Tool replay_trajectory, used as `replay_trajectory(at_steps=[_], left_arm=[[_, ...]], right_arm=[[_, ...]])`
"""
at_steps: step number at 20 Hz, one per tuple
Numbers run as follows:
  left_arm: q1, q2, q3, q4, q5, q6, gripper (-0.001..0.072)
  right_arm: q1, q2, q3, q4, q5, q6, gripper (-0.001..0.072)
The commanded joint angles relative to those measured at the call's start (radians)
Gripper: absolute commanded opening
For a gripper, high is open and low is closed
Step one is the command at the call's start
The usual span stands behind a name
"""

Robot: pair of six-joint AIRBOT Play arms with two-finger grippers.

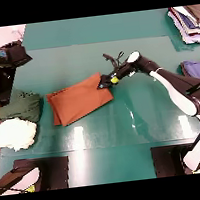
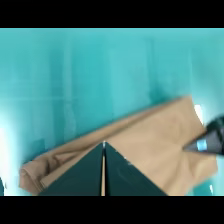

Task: Fold the shirts.

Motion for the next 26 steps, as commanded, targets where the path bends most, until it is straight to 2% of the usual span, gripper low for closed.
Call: replay_trajectory(at_steps=[1, 9, 15, 21, 26], left_arm=[[-0.093, -0.001, -0.013, 0.0, 0.01, -0.001, 0.0026], [-0.15, -0.001, -0.013, -0.009, 0.018, -0.036, 0.0026], [-0.15, -0.006, -0.013, -0.032, 0.063, -0.065, 0.0026], [-0.15, -0.007, -0.013, -0.042, 0.062, -0.065, 0.0026], [-0.15, -0.007, -0.013, -0.042, 0.061, -0.063, 0.0026]], right_arm=[[-0.108, 0.072, -0.001, -0.014, 0.002, 0.0, 0.0016], [-0.741, 0.431, -0.233, -0.013, -0.161, -0.001, 0.0016], [-1.135, 0.491, -0.24, -0.006, -0.18, -0.001, 0.0016], [-1.201, 0.491, -0.171, -0.003, -0.198, -0.001, 0.0015], [-1.221, 0.491, 0.035, -0.026, -0.068, 0.033, 0.0015]])
